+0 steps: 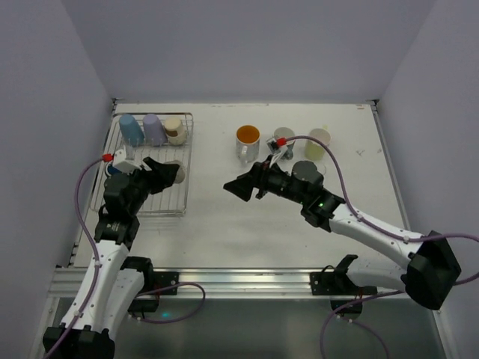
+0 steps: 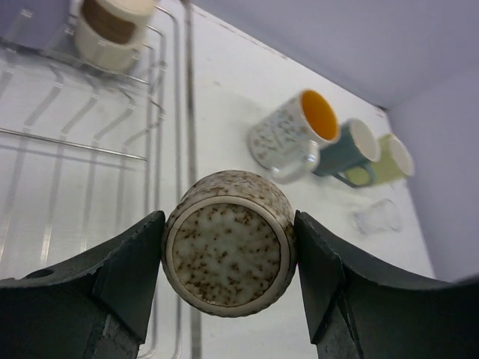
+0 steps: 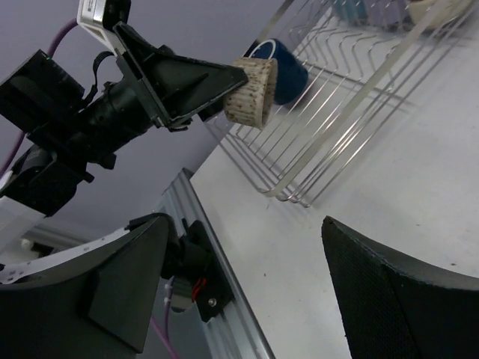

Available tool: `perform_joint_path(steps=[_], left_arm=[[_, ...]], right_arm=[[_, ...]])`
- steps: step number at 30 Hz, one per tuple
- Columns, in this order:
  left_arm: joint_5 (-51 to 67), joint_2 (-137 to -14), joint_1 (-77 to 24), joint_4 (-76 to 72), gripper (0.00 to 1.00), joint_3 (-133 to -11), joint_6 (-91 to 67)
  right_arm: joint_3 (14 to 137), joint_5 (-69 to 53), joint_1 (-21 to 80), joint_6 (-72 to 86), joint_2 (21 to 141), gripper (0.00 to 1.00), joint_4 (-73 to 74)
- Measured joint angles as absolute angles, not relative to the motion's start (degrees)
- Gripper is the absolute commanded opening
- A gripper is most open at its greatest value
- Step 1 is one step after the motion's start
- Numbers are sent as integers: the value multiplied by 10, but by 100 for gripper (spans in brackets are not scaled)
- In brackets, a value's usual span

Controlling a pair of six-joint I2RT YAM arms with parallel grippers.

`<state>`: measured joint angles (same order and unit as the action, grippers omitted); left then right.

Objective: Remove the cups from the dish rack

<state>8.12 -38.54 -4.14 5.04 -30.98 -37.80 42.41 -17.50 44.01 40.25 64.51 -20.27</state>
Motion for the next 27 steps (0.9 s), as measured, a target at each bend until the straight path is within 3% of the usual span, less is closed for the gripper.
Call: perform_joint_path(steps=[8,16,23,27], left_arm=[[279,-347,-42,-126,28,-194,-533],[353,-373,-58,-298,27,-144,-667],[368,-374,-58,-373,27,-133,-727],[369,-373,-58,-399,30,-128,-755]], right_arm=[[444,-176,497,429,755,75,-297],[489,-174,528,429,783,71,-316],[523,-174,550,430,818,50,-328],[524,-175,554,435,830,31,-332]])
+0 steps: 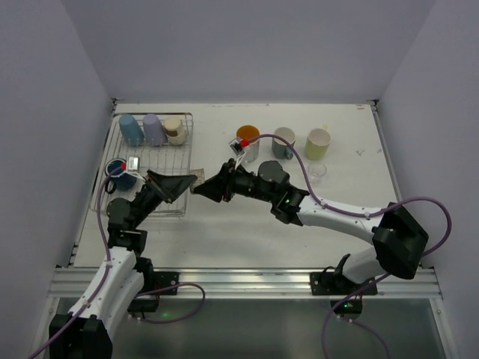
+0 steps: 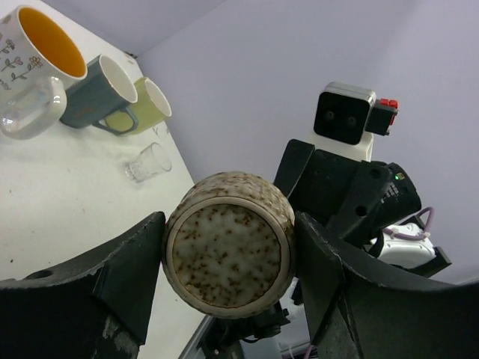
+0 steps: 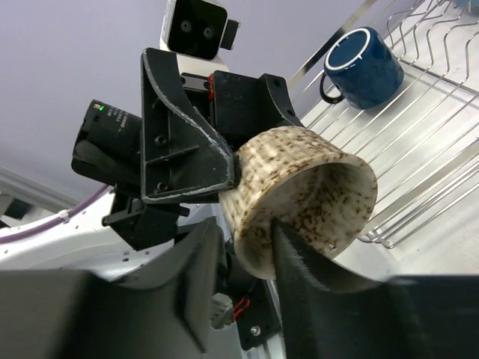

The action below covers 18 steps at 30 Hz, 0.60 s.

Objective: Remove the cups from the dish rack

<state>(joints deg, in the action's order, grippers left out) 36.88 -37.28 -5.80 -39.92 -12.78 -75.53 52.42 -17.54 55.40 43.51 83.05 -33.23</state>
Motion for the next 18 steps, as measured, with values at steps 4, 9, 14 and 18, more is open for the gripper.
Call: perform_joint_path(steps=[4,9,14,18], left_arm=[[368,-372,-58,-404,67,-123,-773],[367,-364,-60,-311,100,-166,-710],[294,-365,-61,-67,100,-327,-500],[229,-339,-62,49,100,-382,-370]], right_arm=[[528,-181,556,439,840,0,-344],[531,-164,558,426,834,0,-302],[535,-106,543,363,790,0,-135],[546,-63,490,317,771,0,-10]])
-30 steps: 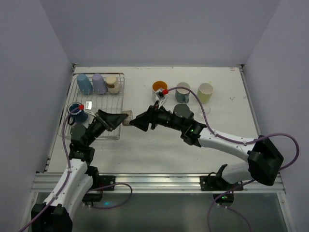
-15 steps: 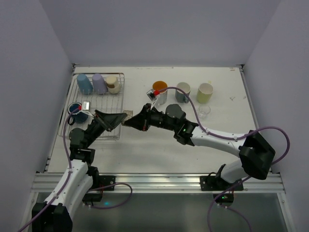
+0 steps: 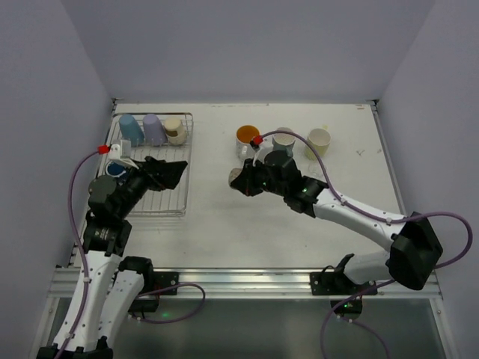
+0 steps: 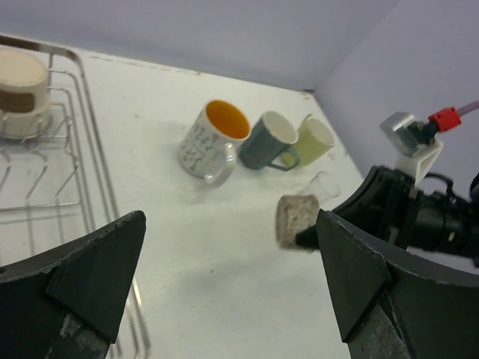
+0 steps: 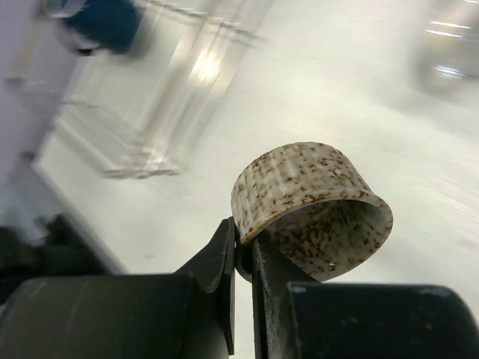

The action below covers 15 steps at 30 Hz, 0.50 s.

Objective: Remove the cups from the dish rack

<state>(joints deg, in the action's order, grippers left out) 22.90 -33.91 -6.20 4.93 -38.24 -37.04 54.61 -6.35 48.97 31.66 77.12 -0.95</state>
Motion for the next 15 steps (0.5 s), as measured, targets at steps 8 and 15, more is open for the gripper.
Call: perform_joint_path(steps=[8,15], left_arm=[[116,-304,-86,164,100,-366,-258],[36,-308,-96,203,100,-360,-229]], right_arm=[[574,74,378,218,848,0,163],[644,129,358,148,988,0,212]])
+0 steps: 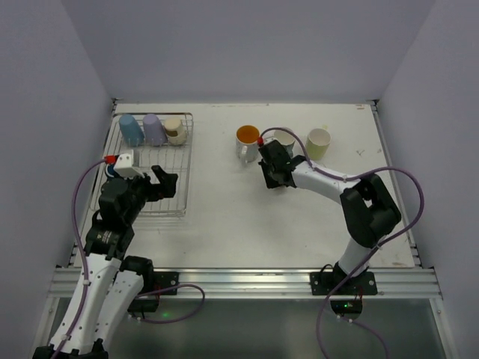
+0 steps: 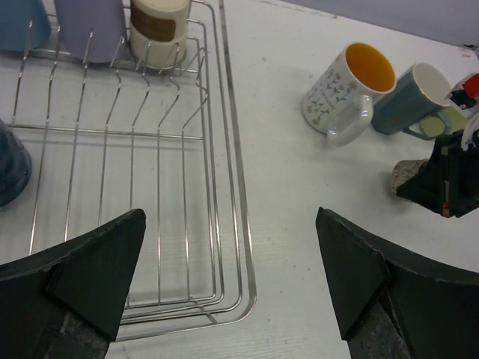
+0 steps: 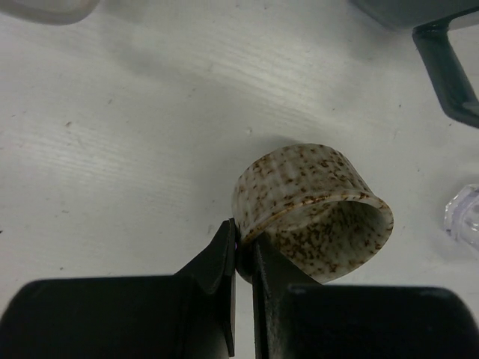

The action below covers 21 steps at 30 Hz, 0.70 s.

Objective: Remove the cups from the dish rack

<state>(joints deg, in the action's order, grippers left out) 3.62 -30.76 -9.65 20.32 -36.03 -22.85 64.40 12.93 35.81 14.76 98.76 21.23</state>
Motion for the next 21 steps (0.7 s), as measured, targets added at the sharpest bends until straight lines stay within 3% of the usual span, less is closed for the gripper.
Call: perform_joint_path(steps=[4,7,10,14,18,21], left_arm=[[-10,-324,-99,225,100,-366,-226],[-41,-345,-99,235,100,-379,-222],[-74,-374,-99,238,100,-392,-219],[-112,-414,-99,241,100,-402,-223],[-159,-436,-97,248,100,-403,-240],[-194,-456,-91,249,100,-414,-248]], right_arm=[[663,143,340,124,1021,0,220],[669,145,329,115,1031,6,223],[673,145,324,110,1034,23,227],[678,142,324,104,1035,34,227],[678,133,324,103,1034,67,227],[677,123,324,104,1023,78,227]])
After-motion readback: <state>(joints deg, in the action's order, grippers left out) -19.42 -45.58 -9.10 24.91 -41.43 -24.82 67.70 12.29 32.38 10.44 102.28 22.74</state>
